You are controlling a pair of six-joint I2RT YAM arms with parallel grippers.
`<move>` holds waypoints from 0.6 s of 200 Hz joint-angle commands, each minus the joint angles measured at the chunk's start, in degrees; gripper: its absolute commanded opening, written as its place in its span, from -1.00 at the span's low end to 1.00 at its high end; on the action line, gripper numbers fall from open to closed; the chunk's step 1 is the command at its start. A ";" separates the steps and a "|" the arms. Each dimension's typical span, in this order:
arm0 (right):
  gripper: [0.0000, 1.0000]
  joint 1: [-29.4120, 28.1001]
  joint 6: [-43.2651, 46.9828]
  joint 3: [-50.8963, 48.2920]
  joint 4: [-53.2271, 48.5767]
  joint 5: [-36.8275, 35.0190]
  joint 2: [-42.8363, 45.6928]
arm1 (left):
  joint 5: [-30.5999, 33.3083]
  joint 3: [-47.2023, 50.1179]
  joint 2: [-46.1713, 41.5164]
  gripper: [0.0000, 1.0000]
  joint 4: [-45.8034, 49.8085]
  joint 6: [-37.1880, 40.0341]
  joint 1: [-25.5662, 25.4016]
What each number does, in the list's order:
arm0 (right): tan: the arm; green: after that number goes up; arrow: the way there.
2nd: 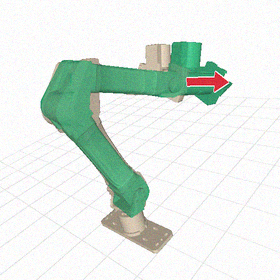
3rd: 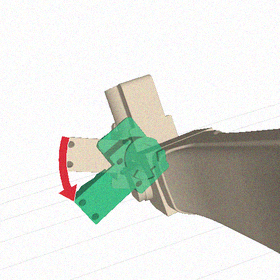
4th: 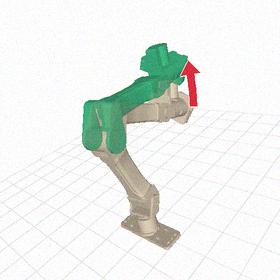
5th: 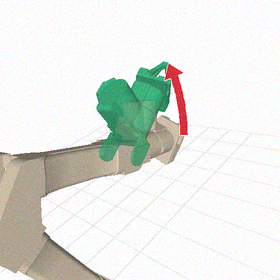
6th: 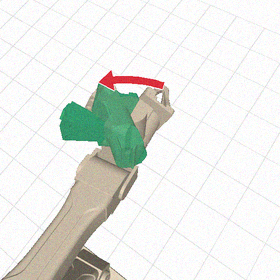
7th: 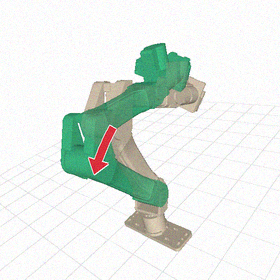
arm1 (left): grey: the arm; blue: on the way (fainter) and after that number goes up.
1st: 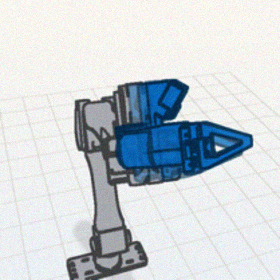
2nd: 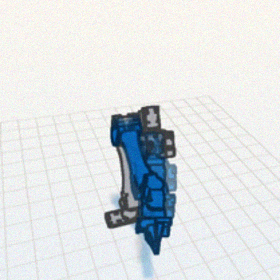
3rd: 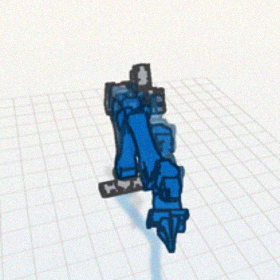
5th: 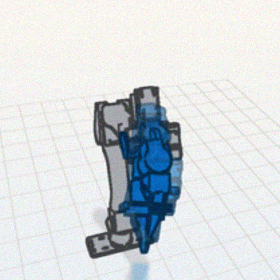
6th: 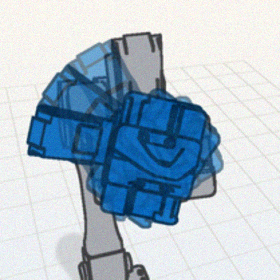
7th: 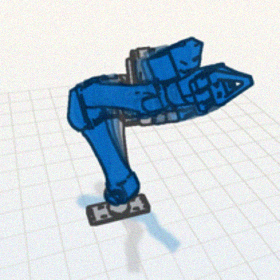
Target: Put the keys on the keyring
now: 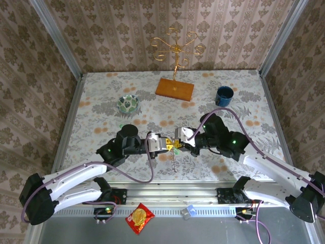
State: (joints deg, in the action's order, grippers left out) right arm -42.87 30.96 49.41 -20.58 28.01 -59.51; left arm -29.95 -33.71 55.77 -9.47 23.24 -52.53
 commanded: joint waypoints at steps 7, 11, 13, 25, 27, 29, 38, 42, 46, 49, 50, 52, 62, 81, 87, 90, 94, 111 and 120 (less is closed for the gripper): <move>-1.00 -2.28 5.13 4.76 -7.15 -1.92 -2.02 | 1.69 -3.47 1.53 -0.79 4.81 2.99 -0.48; -1.00 -2.64 5.56 5.23 -7.90 -2.14 -2.36 | 1.66 -3.67 1.61 -0.82 5.03 3.08 -0.53; -1.00 -2.72 5.81 5.47 -8.25 -2.18 -2.54 | 1.68 -3.76 1.67 -0.83 5.09 3.11 -0.55; -1.00 -3.43 6.09 6.92 -9.44 -2.41 -3.36 | 1.57 -4.34 2.10 -0.99 5.83 3.52 -0.55; -1.00 -3.44 6.01 7.02 -9.47 -2.32 -3.41 | 1.57 -4.47 2.14 -1.00 5.93 3.57 -0.55; -1.00 -3.45 5.77 7.06 -9.48 -2.27 -3.42 | 1.57 -4.46 2.15 -1.00 6.10 3.65 -0.55; -1.00 -3.36 4.86 6.99 -8.53 -1.99 -3.13 | 1.80 -4.73 2.24 -1.00 6.55 3.82 -0.49; -1.00 -3.28 4.28 6.65 -7.68 -1.95 -2.76 | 1.70 -4.73 2.28 -1.00 6.69 3.76 -0.48; -1.00 -3.08 3.71 6.19 -6.75 -1.95 -2.31 | 1.82 -4.70 2.14 -1.00 6.65 3.74 -0.59; -1.00 -2.88 3.17 5.71 -5.78 -1.91 -1.90 | 1.83 -4.51 2.14 -1.00 6.58 3.69 -0.55; -1.00 -2.77 2.94 5.53 -5.52 -1.87 -1.74 | 1.83 -4.51 2.06 -1.00 6.58 3.67 -0.59; -1.00 -2.71 2.54 5.20 -4.80 -1.90 -1.46 | 1.76 -4.43 1.93 -1.00 6.47 3.55 -0.58; -0.66 -1.47 -0.33 3.02 -0.99 -1.63 0.11 | 1.65 -3.81 1.41 -1.00 5.23 2.96 -0.63; -0.32 0.43 -5.09 -1.49 4.95 -0.52 2.64 | 1.00 -1.75 0.20 -1.00 0.84 0.69 -0.55; -0.26 0.85 -6.51 -2.58 6.24 -0.58 3.14 | 0.87 -1.10 -0.02 -1.00 -0.71 -0.12 -0.55; -0.25 0.92 -7.10 -3.02 6.71 -0.54 3.35 | 0.91 -0.81 -0.12 -1.00 -1.44 -0.49 -0.57; -0.25 1.07 -7.80 -3.46 7.20 -0.54 3.61 | 0.87 -0.41 -0.26 -1.00 -2.19 -0.94 -0.55; -0.22 1.28 -10.98 -5.02 8.30 -0.50 4.43 | 0.99 0.79 -0.48 -1.00 -4.69 -2.37 -0.53; -0.21 1.25 -12.41 -5.74 8.44 -0.54 4.89 | 1.20 1.51 -0.44 -1.00 -5.85 -3.03 -0.56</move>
State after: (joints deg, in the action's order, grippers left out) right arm -41.91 25.12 45.78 -16.75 25.91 -55.94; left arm -28.73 -33.82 56.75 -8.27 23.46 -52.84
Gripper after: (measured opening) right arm 0.387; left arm 0.049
